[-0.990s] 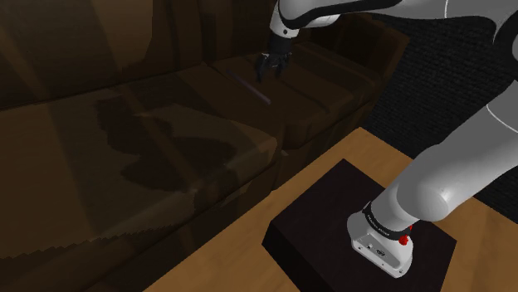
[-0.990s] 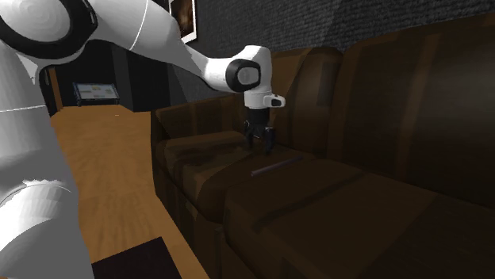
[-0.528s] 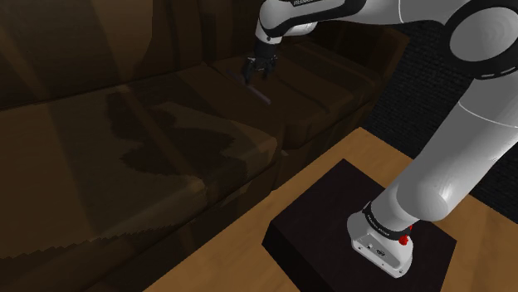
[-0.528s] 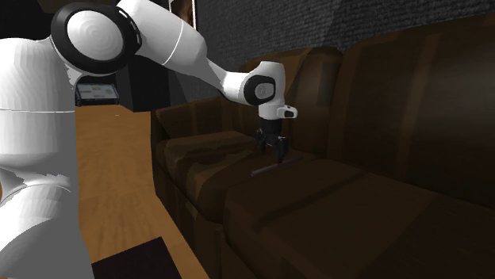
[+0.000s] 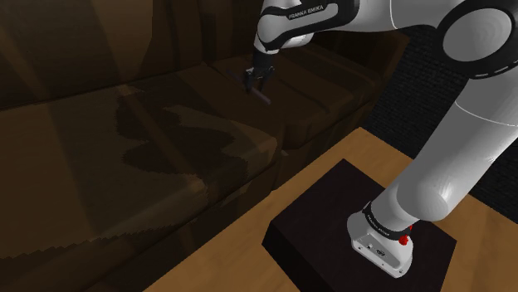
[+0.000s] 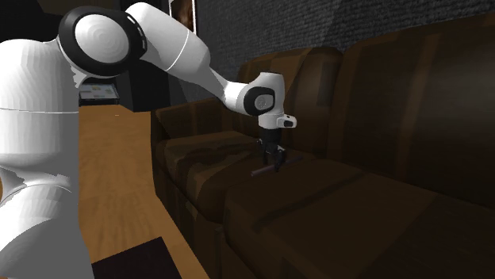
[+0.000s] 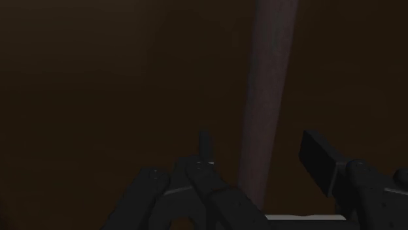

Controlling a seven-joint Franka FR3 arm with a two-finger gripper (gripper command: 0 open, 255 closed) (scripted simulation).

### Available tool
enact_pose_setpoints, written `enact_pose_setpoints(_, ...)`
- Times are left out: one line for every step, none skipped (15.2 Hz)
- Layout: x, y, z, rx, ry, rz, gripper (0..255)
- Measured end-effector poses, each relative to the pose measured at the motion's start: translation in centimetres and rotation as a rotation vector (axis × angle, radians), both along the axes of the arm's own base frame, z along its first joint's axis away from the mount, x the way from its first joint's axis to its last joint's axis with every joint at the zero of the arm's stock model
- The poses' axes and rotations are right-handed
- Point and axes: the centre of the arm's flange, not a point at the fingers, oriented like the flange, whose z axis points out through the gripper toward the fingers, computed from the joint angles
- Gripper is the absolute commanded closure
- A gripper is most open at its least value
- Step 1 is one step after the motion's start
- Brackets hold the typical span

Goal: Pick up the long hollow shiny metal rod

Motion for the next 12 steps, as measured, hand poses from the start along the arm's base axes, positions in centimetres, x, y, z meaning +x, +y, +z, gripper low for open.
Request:
enact_pose_setpoints(-0.02, -0.01, -0.02, 0.0, 0.0, 0.0, 255)
enact_pose_setpoints(-0.02, -0.01, -0.02, 0.0, 0.0, 0.0, 255)
enact_pose_setpoints(-0.03, -0.01, -0.02, 0.0, -0.001, 0.0, 255)
enact_pose_setpoints(-0.03, -0.01, -0.02, 0.0, -0.001, 0.0, 255)
enact_pose_setpoints(-0.03, -0.01, -0.02, 0.0, -0.001, 0.0, 255)
enact_pose_setpoints(-0.03, -0.01, -0.02, 0.0, -0.001, 0.0, 255)
enact_pose_setpoints(-0.04, -0.01, -0.02, 0.0, -0.001, 0.0, 255)
enact_pose_setpoints(-0.04, -0.01, -0.02, 0.0, -0.001, 0.0, 255)
enact_pose_setpoints(-0.01, 0.0, -0.03, 0.0, -0.001, 0.0, 255)
enact_pose_setpoints(0.02, -0.03, 0.15, 0.0, -0.001, 0.0, 255)
enact_pose_setpoints(0.09, -0.09, 0.53, 0.0, -0.001, 0.0, 255)
enact_pose_setpoints(0.09, -0.05, 0.96, 0.0, -0.001, 0.0, 255)
